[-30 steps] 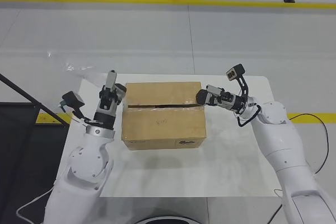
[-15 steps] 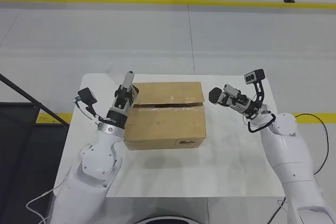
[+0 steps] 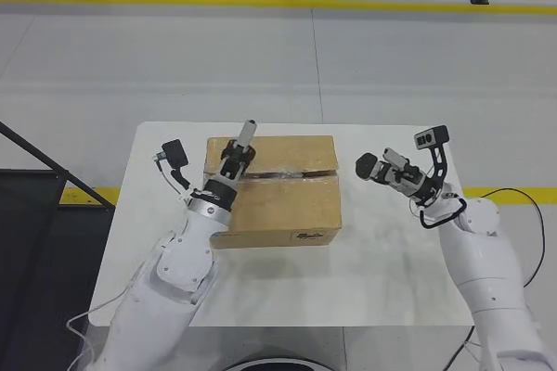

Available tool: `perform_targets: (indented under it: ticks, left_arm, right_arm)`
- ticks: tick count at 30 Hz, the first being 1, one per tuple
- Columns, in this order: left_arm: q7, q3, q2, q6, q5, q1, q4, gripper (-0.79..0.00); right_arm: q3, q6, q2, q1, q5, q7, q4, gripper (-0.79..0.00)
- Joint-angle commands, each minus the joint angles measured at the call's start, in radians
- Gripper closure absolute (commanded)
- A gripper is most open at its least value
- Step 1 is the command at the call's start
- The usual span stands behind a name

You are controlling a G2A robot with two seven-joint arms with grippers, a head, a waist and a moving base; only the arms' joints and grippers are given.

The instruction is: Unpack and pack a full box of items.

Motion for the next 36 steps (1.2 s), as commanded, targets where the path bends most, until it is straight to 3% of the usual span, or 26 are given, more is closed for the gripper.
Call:
perform_targets:
  ticks: [1,7,11,13,19,22,26,36]
  left_arm:
    - [0.0,0.008,-0.003,0.001,0.003,-0.004,0.004,-0.785]
    - [-0.003,0.005,-0.01,-0.008,-0.015,0.003,-0.026,-0.785]
    - [-0.083,-0.076,0.001,-0.023,-0.042,0.05,-0.112,-0.785]
    - [-0.181,-0.148,0.013,-0.013,-0.06,0.079,-0.144,-0.785]
    - [-0.629,-0.389,0.062,0.033,-0.045,0.159,-0.176,-0.785]
    - [-0.821,-0.447,0.081,0.018,-0.023,0.201,-0.186,-0.785]
    - [-1.02,-0.456,0.101,-0.023,0.06,0.237,-0.201,-0.785]
    - [-1.013,-0.452,0.104,-0.029,0.103,0.247,-0.208,-0.785]
  right_arm:
    - [0.0,0.002,0.001,0.0,0.001,0.002,0.001,-0.785]
    - [-0.007,0.006,0.001,0.01,-0.004,0.006,0.004,-0.785]
    - [-0.011,0.002,0.001,0.017,-0.003,0.011,0.006,-0.785]
    - [-0.012,-0.001,0.001,0.019,-0.003,0.014,0.008,-0.785]
    - [-0.016,-0.007,0.001,0.028,0.003,0.018,0.023,-0.785]
    - [-0.023,-0.01,0.0,0.036,0.007,0.021,0.033,-0.785]
    - [-0.036,-0.012,-0.004,0.049,0.008,0.02,0.044,-0.785]
    - [-0.062,-0.031,-0.012,0.066,0.014,0.019,0.079,-0.785]
